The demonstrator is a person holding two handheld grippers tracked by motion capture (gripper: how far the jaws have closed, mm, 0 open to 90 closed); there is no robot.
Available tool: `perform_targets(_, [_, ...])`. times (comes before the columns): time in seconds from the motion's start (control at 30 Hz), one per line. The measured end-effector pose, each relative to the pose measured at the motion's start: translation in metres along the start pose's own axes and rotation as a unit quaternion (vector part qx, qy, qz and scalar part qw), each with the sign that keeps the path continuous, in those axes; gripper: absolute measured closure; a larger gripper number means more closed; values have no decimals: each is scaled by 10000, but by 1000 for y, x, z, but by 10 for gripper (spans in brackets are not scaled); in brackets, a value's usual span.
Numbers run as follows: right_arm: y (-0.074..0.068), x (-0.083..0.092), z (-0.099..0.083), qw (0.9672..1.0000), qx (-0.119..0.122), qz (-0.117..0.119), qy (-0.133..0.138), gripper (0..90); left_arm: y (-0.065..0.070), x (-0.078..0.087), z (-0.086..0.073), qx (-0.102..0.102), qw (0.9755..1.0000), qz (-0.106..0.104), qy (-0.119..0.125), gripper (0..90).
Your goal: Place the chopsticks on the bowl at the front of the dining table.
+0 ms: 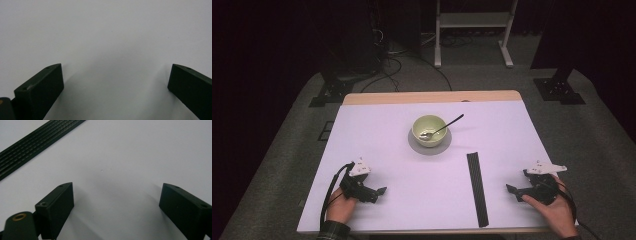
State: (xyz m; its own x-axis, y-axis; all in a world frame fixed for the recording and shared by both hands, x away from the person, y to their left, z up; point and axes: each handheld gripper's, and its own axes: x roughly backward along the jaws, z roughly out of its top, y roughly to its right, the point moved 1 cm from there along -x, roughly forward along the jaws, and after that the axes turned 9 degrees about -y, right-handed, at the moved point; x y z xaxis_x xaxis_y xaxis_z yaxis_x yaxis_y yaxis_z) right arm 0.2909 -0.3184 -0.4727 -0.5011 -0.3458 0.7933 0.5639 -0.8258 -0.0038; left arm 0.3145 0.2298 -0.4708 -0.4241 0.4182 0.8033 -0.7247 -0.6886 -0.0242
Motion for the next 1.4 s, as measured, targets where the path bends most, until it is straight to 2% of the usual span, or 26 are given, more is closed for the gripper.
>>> perform_targets(0.37, [0, 0, 1, 10000, 3, 4, -13, 108, 0, 0, 0, 3, 10000, -1, 1, 0])
perform_targets(0.53, [-1, 0, 3, 10000, -72, -32, -39, 105, 0, 0, 0, 1, 10000, 1, 4, 0])
perform_targets(0.97, [-5, -4, 9, 9999, -34, -83, -44, 116, 0, 0, 0, 3, 10000, 0, 4, 0])
perform_targets(1.4, [0, -3, 18, 9997, -168, 90, 172, 119, 0, 0, 0, 0, 10000, 0, 3, 0])
